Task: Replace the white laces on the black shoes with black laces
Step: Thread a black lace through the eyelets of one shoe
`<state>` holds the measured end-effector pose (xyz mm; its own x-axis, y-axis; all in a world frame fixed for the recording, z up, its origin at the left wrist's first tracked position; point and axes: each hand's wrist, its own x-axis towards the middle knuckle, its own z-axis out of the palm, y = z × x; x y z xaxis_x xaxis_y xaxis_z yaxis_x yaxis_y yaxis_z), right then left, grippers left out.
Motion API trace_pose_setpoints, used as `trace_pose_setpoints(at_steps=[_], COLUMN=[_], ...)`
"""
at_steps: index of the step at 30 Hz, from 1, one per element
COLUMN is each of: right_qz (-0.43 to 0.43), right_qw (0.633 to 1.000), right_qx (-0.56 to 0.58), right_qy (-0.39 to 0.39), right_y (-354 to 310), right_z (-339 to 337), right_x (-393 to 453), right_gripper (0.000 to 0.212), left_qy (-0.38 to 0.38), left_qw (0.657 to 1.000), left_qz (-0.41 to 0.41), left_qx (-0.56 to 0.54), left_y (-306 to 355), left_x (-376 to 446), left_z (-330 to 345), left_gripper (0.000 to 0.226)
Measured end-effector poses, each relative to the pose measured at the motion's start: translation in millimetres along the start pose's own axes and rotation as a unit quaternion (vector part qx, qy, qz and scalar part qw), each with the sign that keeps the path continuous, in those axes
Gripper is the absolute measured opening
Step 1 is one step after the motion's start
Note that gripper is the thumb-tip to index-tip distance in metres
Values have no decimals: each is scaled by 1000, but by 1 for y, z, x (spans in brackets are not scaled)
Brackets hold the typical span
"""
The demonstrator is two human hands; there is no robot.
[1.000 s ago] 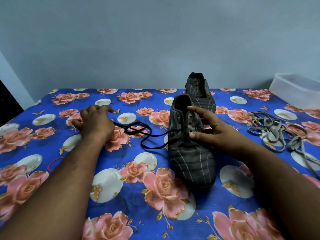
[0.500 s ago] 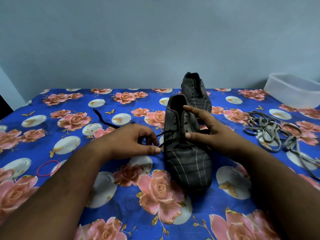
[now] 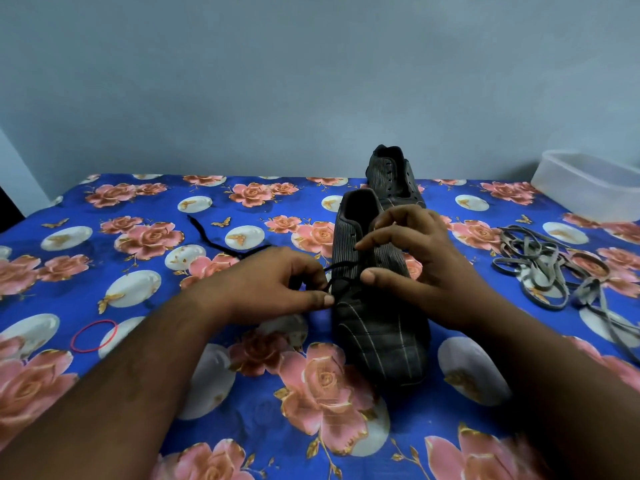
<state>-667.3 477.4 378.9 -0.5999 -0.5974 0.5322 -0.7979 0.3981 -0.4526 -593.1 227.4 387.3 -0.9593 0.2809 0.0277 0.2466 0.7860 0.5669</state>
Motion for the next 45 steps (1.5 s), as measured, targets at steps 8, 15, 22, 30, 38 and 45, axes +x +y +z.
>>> trace_pose_setpoints(at_steps=[8, 15, 22, 30, 38, 45], right_qz=[-31, -88, -75, 66, 267, 429], right_qw=[981, 968, 993, 932, 846, 855], right_qx=[-190, -224, -26, 324, 408, 232], right_qy=[-3, 70, 91, 149, 215, 178], right_y=[-20, -30, -26, -20, 28, 62], right_z=[6, 9, 2, -20, -56, -48], right_x=[3, 4, 6, 8, 8, 6], right_gripper=[49, 28, 6, 17, 25, 3], left_qy=[44, 99, 126, 136, 122, 119], left_qw=[960, 944, 981, 967, 969, 968], left_qz=[86, 105, 123, 120, 123, 120], left_qx=[-264, -297, -82, -180, -176, -185], left_y=[23, 23, 13, 24, 24, 23], left_x=[-11, -2, 11, 13, 12, 13], left_z=[-15, 1, 19, 25, 25, 28], left_gripper=[19, 36, 15, 9, 14, 13])
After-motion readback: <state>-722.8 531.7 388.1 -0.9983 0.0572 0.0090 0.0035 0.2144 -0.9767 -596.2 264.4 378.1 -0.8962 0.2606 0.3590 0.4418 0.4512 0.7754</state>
